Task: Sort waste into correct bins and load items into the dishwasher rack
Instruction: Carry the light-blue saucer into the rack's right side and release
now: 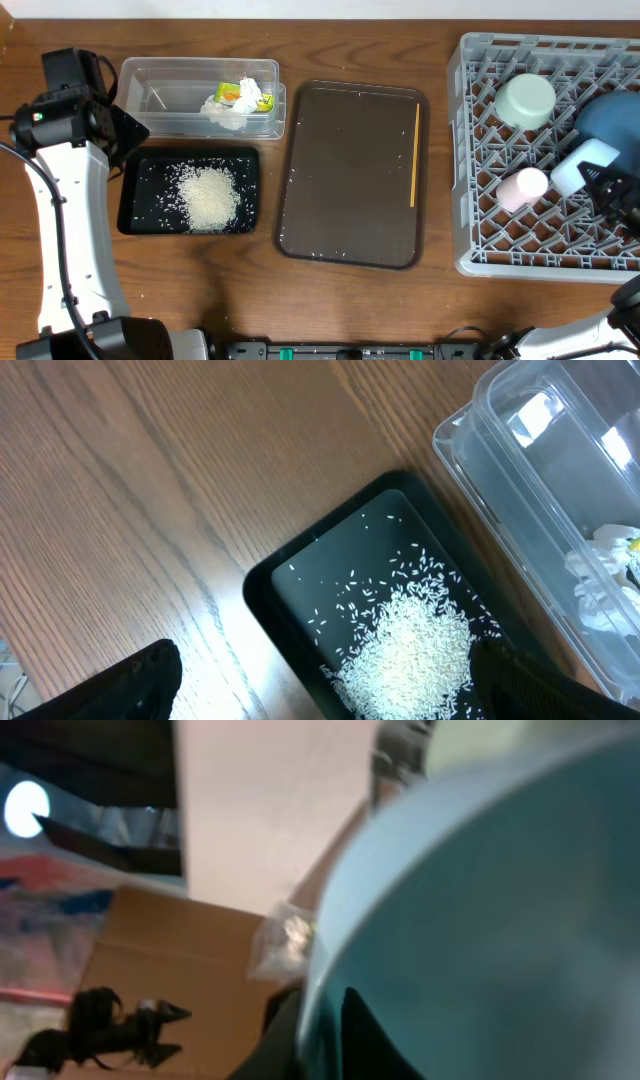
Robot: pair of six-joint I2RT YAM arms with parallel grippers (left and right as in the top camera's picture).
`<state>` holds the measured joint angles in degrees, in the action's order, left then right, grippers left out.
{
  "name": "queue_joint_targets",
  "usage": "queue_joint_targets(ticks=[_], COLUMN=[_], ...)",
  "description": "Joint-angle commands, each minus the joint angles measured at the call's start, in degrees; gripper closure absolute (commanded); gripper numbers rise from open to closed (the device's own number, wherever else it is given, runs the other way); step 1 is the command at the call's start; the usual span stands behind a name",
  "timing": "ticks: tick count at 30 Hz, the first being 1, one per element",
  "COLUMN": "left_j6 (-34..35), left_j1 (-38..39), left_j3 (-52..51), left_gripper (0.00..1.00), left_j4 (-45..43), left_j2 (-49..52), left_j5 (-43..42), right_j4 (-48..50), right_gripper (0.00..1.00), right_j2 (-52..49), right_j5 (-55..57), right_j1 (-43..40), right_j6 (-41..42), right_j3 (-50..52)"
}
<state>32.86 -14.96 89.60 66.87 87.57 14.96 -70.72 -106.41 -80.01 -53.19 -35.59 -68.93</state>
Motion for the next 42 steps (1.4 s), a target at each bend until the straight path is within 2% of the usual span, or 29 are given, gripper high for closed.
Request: queue_joint_targets(ticks=[1,5,7,11,15,24,29,32,33,34,35,38,42], left_j6=[0.46,0.46,0.44,0.46,0.46,0.46,0.46,0.46,0.46,0.46,0.44,0.44,0.46], left_j1=[-0.24,-0.24,-0.24,-0.24,-0.24,-0.24,-0.24,-0.24,-0.24,-0.24,-0.24,-0.24,-0.24], left_j3=[0.17,0.17,0.17,0.17,0.17,0.17,0.17,0.17,0.17,0.17,0.17,0.17,0.17], left_gripper=[0.06,0.06,0.06,0.06,0.06,0.06,0.06,0.06,0.06,0.06,0.06,0.06,0.06], left_j4=[0.15,0.15,0.15,0.15,0.15,0.15,0.15,0.15,0.15,0.15,0.15,0.15,0.15], left_j2=[0.09,0.09,0.09,0.09,0.09,0.09,0.09,0.09,0.09,0.09,0.09,0.09,0.09], left_j5=[0.28,0.28,0.28,0.28,0.28,0.28,0.28,0.28,0.28,0.28,0.28,0.28,0.28], right_j4=[0.15,3.45,5.27,5.88,7.34,12.11,16.04,18.01,18.73,19.52,20.26,22.08,22.73], right_gripper=[0.81,0.68,0.65,0.61,0.6,0.57,0.61,0.67,0.76,0.9,0.99,0.99,0.99], right_j2=[-0.28,0.44,1.42,5.57,13.38,37.75,46.51,47.78,47.32,46.45,45.2,39.93,31.82], right_j5=[6.4,12.66,15.61,17.97,23.37,34.67,44.57,56.89,60.67,64.22,67.06,73.02,76.76], right_j1=[-1.81,-4.2,-5.25,-6.01,-5.99,-4.87,0.94,6.97,8.96,11.21,13.4,18.27,20.52], right_j6=[4.5,13.55,18.18,21.53,27.58,39.21,45.33,48.17,48.96,49.64,50.27,50.8,52.72], right_j3=[-0.09,-0.09,-0.09,-0.09,-0.09,-0.09,-0.07,-0.07,-0.04,-0.04,-0.04,-0.04,-0.07])
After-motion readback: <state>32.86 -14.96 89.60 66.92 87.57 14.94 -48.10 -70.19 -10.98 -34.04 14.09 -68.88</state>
